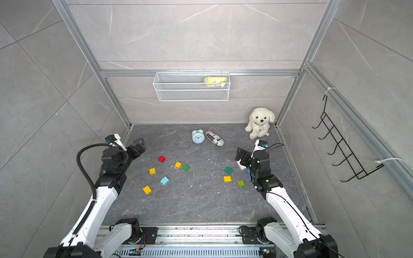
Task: Assemble the letter h with lego
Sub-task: Pick up the lego brick from the center of the board.
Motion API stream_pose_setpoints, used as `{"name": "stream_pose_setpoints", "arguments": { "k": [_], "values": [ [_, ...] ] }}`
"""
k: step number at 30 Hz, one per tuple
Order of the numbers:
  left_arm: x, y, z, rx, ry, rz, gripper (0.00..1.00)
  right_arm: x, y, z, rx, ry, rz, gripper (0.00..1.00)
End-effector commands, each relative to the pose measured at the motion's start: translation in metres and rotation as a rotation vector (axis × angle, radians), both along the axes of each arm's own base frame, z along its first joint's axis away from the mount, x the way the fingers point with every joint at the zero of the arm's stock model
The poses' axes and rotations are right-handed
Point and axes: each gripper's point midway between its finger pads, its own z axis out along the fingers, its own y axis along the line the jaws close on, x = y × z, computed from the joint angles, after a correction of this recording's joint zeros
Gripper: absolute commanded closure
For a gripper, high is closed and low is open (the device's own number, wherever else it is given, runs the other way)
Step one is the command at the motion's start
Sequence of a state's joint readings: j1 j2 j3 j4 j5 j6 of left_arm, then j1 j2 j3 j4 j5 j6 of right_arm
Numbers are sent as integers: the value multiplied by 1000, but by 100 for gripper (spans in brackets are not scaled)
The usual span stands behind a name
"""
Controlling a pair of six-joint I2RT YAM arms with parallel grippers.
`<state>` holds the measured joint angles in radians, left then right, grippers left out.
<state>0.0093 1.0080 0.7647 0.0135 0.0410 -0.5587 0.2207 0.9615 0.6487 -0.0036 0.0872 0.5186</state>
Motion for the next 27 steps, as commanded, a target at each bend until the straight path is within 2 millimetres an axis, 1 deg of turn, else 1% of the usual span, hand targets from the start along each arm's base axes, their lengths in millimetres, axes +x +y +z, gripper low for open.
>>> {"name": "stream_pose_setpoints", "arguments": {
  "k": [1,2,4,5,6,8,9,11,13,15,16,19,21,24,27],
  "values": [
    [2,-23,7,-33,52,-98,0,-8,15,17,79,-5,67,6],
    [2,-28,2,-14,79,-105,0,-8,30,14,103,19,124,10],
    [1,-32,-9,23,147,-101,0,-12,63,-1,96,115,220,15],
    [1,-34,-17,51,199,-100,0,-15,84,-13,64,173,275,19],
    [0,-40,-26,86,262,-114,0,-21,110,-24,26,215,349,21],
    [-2,-52,-44,161,382,-151,0,-38,161,-44,-61,273,508,24],
    [-3,-59,-56,194,447,-179,0,-47,183,-55,-123,295,571,26],
    [-5,-71,-75,231,557,-219,0,-63,217,-76,-244,301,686,26],
    [-6,-82,-90,240,633,-259,0,-74,238,-96,-349,285,750,25],
    [-9,-89,-105,237,687,-280,0,-76,250,-114,-384,264,764,25],
    [-10,-92,-109,235,700,-288,1,-77,254,-120,-381,270,770,25],
    [-13,-109,-120,216,734,-331,1,-79,260,-124,-392,284,769,26],
    [-17,-122,-129,206,751,-367,2,-77,256,-128,-410,286,745,25],
    [-24,-144,-146,215,801,-444,6,-71,243,-131,-468,315,678,26],
    [-27,-156,-163,215,866,-482,9,-64,233,-127,-483,293,616,28]
  ]
}}
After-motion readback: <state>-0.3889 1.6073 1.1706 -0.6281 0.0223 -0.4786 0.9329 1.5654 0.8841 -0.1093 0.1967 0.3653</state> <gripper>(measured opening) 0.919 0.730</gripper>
